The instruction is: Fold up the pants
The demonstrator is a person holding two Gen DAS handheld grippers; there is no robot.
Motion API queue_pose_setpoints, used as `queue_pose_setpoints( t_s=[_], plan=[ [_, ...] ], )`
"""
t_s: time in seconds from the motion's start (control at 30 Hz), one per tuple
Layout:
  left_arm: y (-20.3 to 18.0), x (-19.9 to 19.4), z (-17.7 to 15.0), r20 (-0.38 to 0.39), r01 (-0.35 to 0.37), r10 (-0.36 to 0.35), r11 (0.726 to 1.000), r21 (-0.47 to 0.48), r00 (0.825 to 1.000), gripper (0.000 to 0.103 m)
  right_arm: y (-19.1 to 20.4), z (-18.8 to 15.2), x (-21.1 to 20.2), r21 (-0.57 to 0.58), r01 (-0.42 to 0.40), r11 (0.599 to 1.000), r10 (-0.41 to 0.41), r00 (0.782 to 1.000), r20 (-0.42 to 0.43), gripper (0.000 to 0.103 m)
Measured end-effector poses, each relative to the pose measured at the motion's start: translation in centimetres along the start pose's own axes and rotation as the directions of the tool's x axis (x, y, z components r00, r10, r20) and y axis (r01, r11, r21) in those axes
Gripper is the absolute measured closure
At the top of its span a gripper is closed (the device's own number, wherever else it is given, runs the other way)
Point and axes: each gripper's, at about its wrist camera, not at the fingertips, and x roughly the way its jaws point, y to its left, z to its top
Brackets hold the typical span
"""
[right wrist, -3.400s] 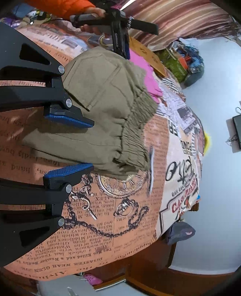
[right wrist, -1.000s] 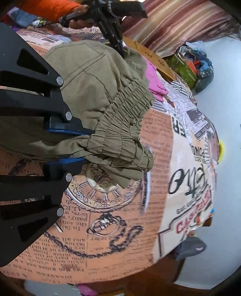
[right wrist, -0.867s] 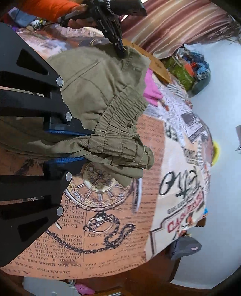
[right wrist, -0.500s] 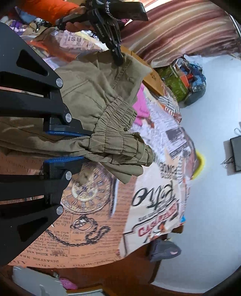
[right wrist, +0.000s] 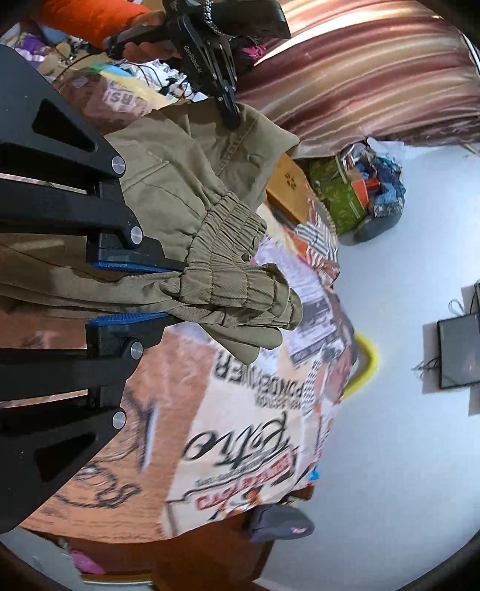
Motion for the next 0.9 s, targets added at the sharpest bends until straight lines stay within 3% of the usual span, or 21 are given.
queue_pose_setpoints(
  t_s=[0.43, 0.6, 0.9],
  plan=[
    [8.7, 6.0, 2.6, -0.017, -0.101, 0.1, 0.991, -0.088, 0.995, 0.101, 3.0, 5.5, 8.9, -0.058, -0.044, 0.997, 0.044, 0.999, 0.004, 0.087],
    [12.0, 8.8, 2.3, -0.045, -0.092, 0.086, 0.984, -0.153, 0.995, 0.101, 3.0, 5.9, 12.6, -0.041, -0.066, 0.997, 0.065, 0.998, -0.023, 0.087],
    [15.5, 16.0, -2.2, -0.214, -0.149, 0.112, 0.975, -0.164, 0.97, 0.1, 1.2, 3.1, 20.3, -0.037, -0.03, 0.999, 0.023, 0.983, -0.18, 0.087]
  ],
)
